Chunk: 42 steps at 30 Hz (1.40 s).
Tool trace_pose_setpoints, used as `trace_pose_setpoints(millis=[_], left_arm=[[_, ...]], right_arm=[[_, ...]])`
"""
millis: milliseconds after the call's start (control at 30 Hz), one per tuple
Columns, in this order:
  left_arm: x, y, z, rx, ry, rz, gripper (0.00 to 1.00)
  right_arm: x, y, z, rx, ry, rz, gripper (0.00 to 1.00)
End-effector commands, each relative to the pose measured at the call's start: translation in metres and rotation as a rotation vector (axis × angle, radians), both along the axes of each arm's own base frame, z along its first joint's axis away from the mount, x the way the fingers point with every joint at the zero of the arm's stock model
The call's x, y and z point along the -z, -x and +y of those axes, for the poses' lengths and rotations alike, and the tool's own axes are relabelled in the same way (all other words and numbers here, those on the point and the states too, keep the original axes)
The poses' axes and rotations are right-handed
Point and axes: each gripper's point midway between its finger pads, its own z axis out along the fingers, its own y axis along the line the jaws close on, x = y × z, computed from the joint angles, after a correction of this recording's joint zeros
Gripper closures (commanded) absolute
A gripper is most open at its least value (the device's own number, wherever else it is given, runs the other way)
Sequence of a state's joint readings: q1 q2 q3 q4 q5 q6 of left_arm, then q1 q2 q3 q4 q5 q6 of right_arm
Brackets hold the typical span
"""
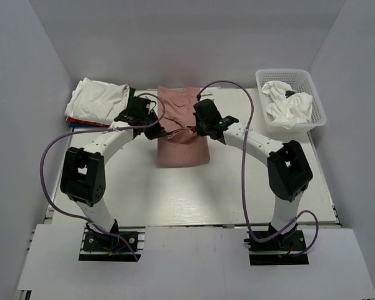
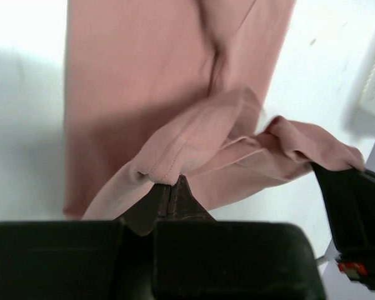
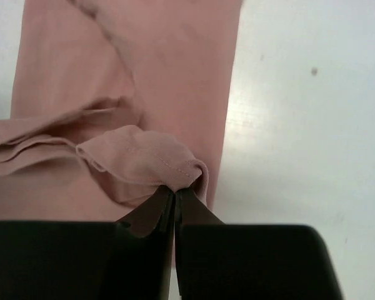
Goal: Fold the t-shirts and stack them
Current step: Fold the folded rectangular tshirt in 1/3 of the way
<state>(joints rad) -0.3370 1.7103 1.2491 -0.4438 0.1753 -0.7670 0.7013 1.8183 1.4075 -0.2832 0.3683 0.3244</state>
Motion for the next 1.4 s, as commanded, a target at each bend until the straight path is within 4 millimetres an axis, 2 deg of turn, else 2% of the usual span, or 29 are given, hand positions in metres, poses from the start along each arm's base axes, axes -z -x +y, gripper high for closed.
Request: trace_pose_setpoints(millis=[0,100,167,200,233,267,300,400,467,600,633,667,733,767,833,867,900,933,967,1000,1033,1067,1167,1200,1233,1267,1300,1333,1367], left_arm=[[-0.024,-0.034,0.003,0.003,-0.020,-0.093,1.00],[-0.023,-0.045,0.002,0.018,-0.031,-0.085,1.00],[-0.013,-0.050,0.002,0.022,-0.019,-0.071,1.00],[-0.017,-0.052,0.002,0.021,-0.016,-0.080,1.00],[-0.009,-0.051,0.000,0.029,-0.013,-0.062,1.00],[-0.013,-0.055,0.004,0.026,-0.015,-0.075,1.00],[-0.007,-0.055,0.002,0.033,-0.012,-0.060,1.00],[-0.008,-0.059,-0.003,0.047,0.009,-0.078,1.00],[-0.004,-0.057,0.001,0.045,0.013,-0.065,1.00],[0.005,-0.064,0.005,0.029,0.005,-0.063,1.00],[0.013,-0.064,0.005,0.029,0.001,-0.047,1.00],[0.013,-0.071,0.008,0.020,0.002,-0.050,1.00],[0.013,-0.078,0.007,0.007,0.002,-0.054,1.00],[0.018,-0.080,0.012,-0.002,-0.001,-0.044,0.93],[0.020,-0.093,0.014,-0.013,0.002,-0.059,0.68],[0.019,-0.100,0.017,-0.022,0.005,-0.072,0.42],[0.017,-0.103,0.015,-0.015,0.015,-0.076,0.33],[0.004,-0.117,0.018,-0.030,0.018,-0.119,0.26],[0.000,-0.124,0.019,-0.033,0.006,-0.140,0.06],[-0.011,-0.137,0.023,-0.040,0.007,-0.176,0.00],[-0.020,-0.141,0.023,-0.040,0.011,-0.190,0.00],[-0.018,-0.139,0.022,-0.017,0.001,-0.179,0.00],[-0.033,-0.138,0.023,-0.002,-0.010,-0.203,0.00],[-0.021,-0.127,0.026,0.008,-0.025,-0.174,0.00],[-0.032,-0.119,0.027,0.007,-0.022,-0.188,0.00],[-0.033,-0.113,0.029,0.007,-0.021,-0.190,0.00],[-0.018,-0.100,0.033,0.002,-0.035,-0.156,0.00],[-0.017,-0.091,0.035,0.002,-0.037,-0.148,0.00],[-0.030,-0.082,0.037,0.002,-0.033,-0.169,0.00]], right_arm=[[-0.019,-0.040,0.004,0.009,-0.003,-0.078,1.00],[-0.023,-0.068,0.011,0.021,-0.004,-0.086,1.00],[-0.020,-0.074,0.007,0.029,0.014,-0.079,1.00],[-0.020,-0.078,0.009,0.030,0.014,-0.080,1.00],[-0.016,-0.078,0.008,0.030,0.016,-0.073,1.00],[-0.015,-0.078,0.006,0.027,0.015,-0.064,1.00],[-0.008,-0.077,0.005,0.026,0.023,-0.051,1.00],[0.000,-0.073,0.002,0.033,0.024,-0.029,1.00],[0.005,-0.073,0.001,0.028,0.021,-0.015,1.00],[0.013,-0.078,0.003,0.022,0.018,0.007,1.00],[0.023,-0.083,0.003,0.028,0.026,0.023,1.00],[0.020,-0.087,0.005,0.027,0.023,0.018,1.00],[0.031,-0.096,0.005,0.034,0.029,0.038,1.00],[0.032,-0.100,0.006,0.032,0.020,0.038,1.00],[0.033,-0.109,0.013,-0.020,0.011,0.029,0.81],[0.036,-0.114,0.016,-0.028,0.010,0.021,0.73],[0.032,-0.120,0.019,-0.033,-0.004,-0.010,0.66],[0.026,-0.127,0.025,-0.088,0.004,-0.055,0.33],[0.018,-0.137,0.024,-0.080,0.000,-0.083,0.12],[0.012,-0.138,0.023,-0.078,0.005,-0.087,0.10],[0.007,-0.142,0.021,-0.079,0.007,-0.100,0.10],[-0.008,-0.142,0.018,-0.073,0.002,-0.123,0.10],[-0.021,-0.128,0.019,-0.100,-0.023,-0.133,0.10],[-0.023,-0.118,0.023,-0.132,-0.054,-0.125,0.10],[-0.020,-0.105,0.022,-0.154,-0.064,-0.102,0.10],[-0.019,-0.092,0.033,-0.215,-0.129,-0.067,0.10],[-0.011,-0.074,0.031,-0.242,-0.142,-0.032,0.10],[-0.010,-0.065,0.039,-0.290,-0.182,-0.018,0.10],[-0.009,-0.052,0.050,-0.359,-0.236,0.015,0.10]])
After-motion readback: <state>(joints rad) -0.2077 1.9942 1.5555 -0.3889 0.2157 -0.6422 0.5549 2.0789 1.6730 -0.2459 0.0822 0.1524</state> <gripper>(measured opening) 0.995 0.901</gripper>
